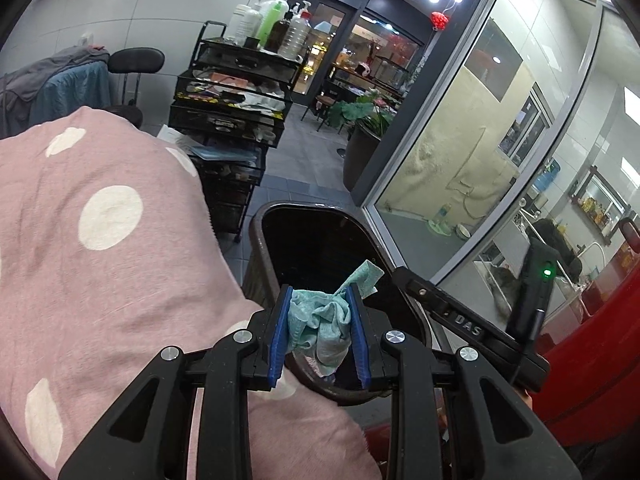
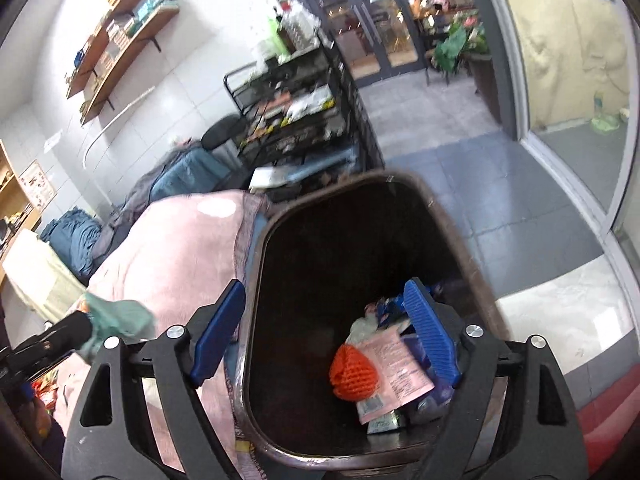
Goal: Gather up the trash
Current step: 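Open the right tool over the bin while the left tool releases the teal cloth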
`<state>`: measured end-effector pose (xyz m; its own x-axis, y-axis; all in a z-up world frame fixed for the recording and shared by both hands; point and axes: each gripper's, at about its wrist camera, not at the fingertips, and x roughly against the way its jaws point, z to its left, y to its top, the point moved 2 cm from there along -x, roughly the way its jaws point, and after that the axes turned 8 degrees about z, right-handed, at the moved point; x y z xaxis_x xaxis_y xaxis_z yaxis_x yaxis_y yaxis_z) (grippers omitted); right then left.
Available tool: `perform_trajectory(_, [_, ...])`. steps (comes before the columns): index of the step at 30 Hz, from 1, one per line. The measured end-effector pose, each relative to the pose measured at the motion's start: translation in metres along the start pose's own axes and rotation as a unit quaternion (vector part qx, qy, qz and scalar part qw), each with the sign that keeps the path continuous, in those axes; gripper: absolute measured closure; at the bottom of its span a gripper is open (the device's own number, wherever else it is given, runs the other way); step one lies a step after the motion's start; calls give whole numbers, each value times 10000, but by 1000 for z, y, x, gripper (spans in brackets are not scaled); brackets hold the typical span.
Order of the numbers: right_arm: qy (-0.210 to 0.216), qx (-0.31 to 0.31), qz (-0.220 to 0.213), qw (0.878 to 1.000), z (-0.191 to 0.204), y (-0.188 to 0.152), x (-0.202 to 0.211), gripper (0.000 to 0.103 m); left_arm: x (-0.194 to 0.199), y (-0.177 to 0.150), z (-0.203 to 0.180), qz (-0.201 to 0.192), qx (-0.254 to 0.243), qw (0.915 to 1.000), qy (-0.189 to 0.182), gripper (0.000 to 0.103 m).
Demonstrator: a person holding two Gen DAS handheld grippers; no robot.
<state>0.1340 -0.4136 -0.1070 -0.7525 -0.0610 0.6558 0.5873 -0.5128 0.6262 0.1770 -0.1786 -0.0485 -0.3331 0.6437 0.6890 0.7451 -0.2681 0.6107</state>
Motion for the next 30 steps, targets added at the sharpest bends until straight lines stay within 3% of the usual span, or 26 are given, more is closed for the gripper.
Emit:
perform_trajectory(4, [-124, -100, -235, 9996, -7, 5, 11, 19, -18, 10, -5, 185, -58, 9998, 0, 76])
perform_trajectory(19, [-368, -460, -394, 9975, -37, 16, 26, 18, -71, 25, -22, 737, -282, 9967, 184, 73])
perform_trajectory(22, [-412, -517, -436, 9969, -41, 18, 28, 17, -78, 27, -23, 802, -272, 9961, 251, 50])
perform_trajectory(24, [-446, -556, -472, 9963, -45, 19, 29, 15, -78, 26, -23, 749, -299, 9960, 391, 25])
perform_trajectory(30, [-559, -659, -546, 9948, -51, 22, 31, 9, -70, 20, -30, 624, -581, 9943, 633, 17])
